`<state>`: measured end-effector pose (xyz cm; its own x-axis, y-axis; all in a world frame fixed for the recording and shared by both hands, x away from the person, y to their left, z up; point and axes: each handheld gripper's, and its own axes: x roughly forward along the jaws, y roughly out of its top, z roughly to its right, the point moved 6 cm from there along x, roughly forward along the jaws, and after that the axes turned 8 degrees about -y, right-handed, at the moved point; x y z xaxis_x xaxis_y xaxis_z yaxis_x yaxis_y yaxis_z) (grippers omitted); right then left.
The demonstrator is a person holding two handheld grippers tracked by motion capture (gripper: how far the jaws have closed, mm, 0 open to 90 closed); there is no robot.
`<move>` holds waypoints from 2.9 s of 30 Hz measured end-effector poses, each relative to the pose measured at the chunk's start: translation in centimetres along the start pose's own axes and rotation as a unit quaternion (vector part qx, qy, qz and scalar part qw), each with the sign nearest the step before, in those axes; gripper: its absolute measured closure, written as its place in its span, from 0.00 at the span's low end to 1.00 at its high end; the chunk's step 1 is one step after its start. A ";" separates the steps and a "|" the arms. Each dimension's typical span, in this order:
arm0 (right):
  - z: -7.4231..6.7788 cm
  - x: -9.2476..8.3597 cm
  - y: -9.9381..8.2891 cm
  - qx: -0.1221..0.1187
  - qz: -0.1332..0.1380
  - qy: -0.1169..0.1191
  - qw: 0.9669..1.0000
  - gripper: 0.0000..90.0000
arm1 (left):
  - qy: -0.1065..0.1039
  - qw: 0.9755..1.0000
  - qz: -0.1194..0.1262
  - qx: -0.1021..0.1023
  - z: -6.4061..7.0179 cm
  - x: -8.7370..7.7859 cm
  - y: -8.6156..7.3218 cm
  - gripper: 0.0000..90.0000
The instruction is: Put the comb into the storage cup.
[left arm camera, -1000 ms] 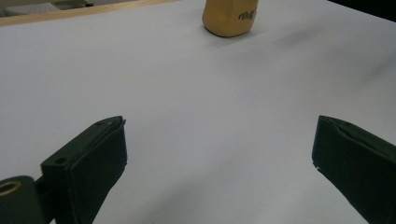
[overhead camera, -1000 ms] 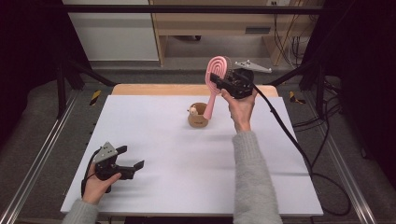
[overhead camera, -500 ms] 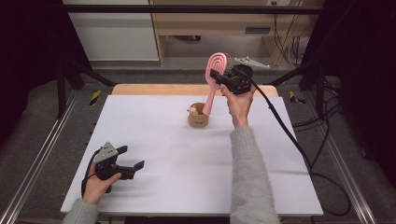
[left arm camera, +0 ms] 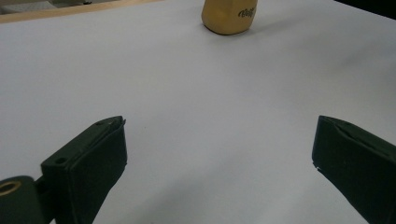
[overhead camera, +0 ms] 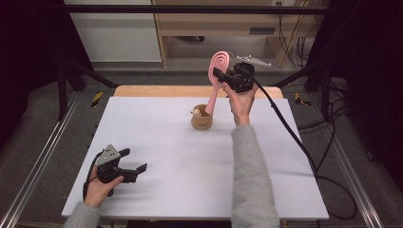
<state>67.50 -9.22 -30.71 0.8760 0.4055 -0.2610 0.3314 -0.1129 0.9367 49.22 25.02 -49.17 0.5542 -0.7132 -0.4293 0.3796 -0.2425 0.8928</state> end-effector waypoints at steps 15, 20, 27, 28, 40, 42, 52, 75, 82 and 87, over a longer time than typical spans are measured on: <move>-0.3 1.8 -0.6 0.004 -0.003 -0.002 1.000 0.70 | -0.001 1.000 -0.002 0.001 0.0 0.0 0.0 0.03; -0.2 2.3 -0.9 0.003 -0.006 -0.007 1.000 0.70 | -0.001 1.000 -0.002 0.000 0.0 0.1 -0.1 0.03; -0.1 3.0 -1.3 -0.001 -0.008 -0.014 1.000 0.70 | 0.000 1.000 -0.003 -0.001 0.0 0.1 -0.1 0.03; -0.1 3.1 -1.4 -0.001 -0.008 -0.013 1.000 0.70 | -0.001 1.000 -0.003 0.000 0.0 0.1 -0.1 0.03; 0.2 4.4 -2.7 -0.003 -0.016 -0.020 1.000 0.70 | 0.000 1.000 -0.004 0.000 0.0 0.1 -0.2 0.03; 0.1 4.6 -2.9 -0.004 -0.017 -0.019 1.000 0.70 | 0.000 1.000 -0.004 0.000 0.0 0.1 -0.2 0.03; -0.1 5.4 -4.3 -0.006 -0.026 -0.020 0.999 0.70 | 0.000 1.000 -0.005 -0.001 0.0 0.1 -0.2 0.03; 0.2 5.9 -7.5 0.014 -0.040 -0.023 0.999 0.70 | -0.001 1.000 -0.007 0.001 0.1 0.2 -0.2 0.03; 0.7 5.7 -7.9 0.027 -0.035 -0.024 0.999 0.70 | -0.001 1.000 -0.008 0.002 0.1 0.2 -0.2 0.03; 1.0 5.5 -8.0 0.034 -0.034 -0.026 0.999 0.70 | 0.000 1.000 -0.008 0.003 0.1 0.3 -0.2 0.03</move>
<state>70.02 -6.99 -39.84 0.8673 0.3673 -0.3359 0.4113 -0.1487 0.8993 49.18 24.82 -49.48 0.5477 -0.7096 -0.4433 0.3841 -0.2575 0.8867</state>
